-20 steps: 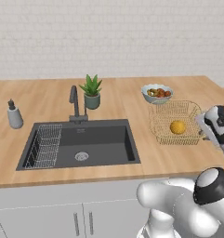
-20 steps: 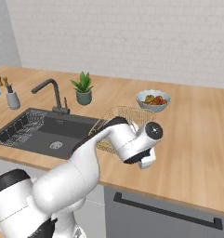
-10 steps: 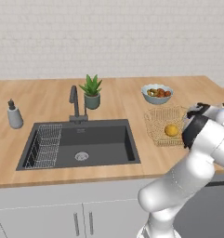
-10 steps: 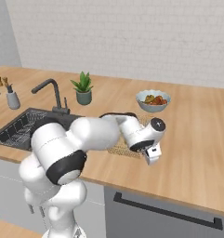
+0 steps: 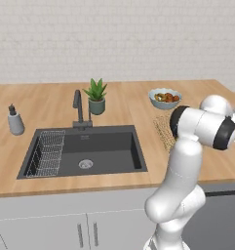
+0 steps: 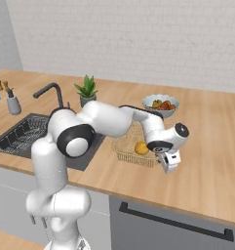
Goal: Open the cabinet, pick up the bread from the cabinet and place it in the basket. Then move the basket to the dining counter.
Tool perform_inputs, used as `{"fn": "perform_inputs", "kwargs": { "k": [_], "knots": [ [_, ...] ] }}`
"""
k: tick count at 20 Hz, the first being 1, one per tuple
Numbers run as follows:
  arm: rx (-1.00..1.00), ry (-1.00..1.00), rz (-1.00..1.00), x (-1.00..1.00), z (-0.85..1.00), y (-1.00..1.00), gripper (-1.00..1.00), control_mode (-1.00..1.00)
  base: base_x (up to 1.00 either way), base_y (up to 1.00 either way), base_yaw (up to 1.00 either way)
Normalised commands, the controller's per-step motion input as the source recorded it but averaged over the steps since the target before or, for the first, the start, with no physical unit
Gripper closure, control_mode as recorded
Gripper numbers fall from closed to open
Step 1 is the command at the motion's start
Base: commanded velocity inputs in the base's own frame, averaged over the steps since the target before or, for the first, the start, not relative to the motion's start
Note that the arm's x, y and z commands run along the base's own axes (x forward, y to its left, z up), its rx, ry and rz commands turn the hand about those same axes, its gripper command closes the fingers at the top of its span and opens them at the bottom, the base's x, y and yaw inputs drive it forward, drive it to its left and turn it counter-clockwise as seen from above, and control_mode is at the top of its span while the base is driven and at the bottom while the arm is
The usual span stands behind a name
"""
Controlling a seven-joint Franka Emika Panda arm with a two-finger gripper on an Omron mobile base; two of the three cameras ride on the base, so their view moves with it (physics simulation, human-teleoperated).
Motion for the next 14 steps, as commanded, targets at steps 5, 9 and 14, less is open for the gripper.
{"fn": "perform_inputs", "kwargs": {
  "k": [5,9,14],
  "knots": [
    [0.08,-0.09,0.0,-0.26,0.02,0.0,-1.0,-1.0,0.0,0.0,0.0],
    [0.07,-0.17,0.0,-0.62,0.21,0.11,-1.0,-1.0,0.0,0.0,0.0],
    [0.08,-0.32,0.0,-1.0,0.42,0.68,-1.0,-1.0,0.0,0.0,0.0]
  ]
}}
